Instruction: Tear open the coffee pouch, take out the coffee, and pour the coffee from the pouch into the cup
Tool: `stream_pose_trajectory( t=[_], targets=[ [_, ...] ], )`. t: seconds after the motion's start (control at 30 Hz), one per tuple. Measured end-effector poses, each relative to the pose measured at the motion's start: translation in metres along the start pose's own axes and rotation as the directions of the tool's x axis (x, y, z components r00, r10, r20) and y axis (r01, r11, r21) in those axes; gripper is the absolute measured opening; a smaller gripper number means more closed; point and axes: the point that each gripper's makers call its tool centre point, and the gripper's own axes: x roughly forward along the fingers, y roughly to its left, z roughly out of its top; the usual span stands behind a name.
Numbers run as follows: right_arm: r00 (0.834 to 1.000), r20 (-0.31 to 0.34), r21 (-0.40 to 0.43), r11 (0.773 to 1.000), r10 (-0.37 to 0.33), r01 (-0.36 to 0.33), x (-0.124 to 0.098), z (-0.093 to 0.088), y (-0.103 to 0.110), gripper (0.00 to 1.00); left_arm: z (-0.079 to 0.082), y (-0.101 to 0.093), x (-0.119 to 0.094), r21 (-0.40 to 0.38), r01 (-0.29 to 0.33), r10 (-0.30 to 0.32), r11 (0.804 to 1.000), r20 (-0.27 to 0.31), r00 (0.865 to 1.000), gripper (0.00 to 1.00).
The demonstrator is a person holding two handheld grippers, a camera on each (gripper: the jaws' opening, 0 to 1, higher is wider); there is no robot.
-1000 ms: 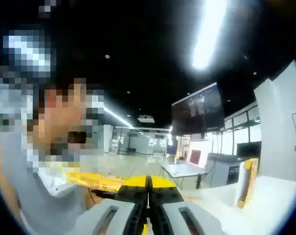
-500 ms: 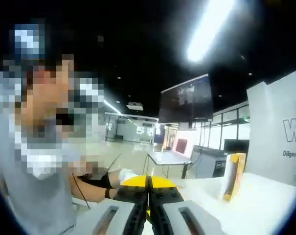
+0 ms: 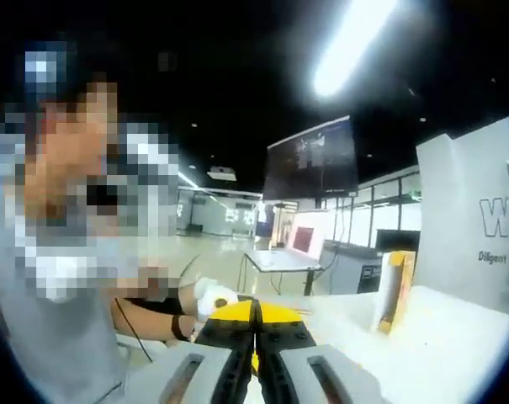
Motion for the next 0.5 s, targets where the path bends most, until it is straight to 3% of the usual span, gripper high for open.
stream_pose_trajectory(
  t=[0.5],
  targets=[
    [1.000,-0.007,0.020,1.000,0.022,-0.022,0.007,-0.013,0.011,0.00,-0.002,0.000,-0.001,0.002,0.002,-0.002,1.000,-0.004,1.000,0.39]
  ],
)
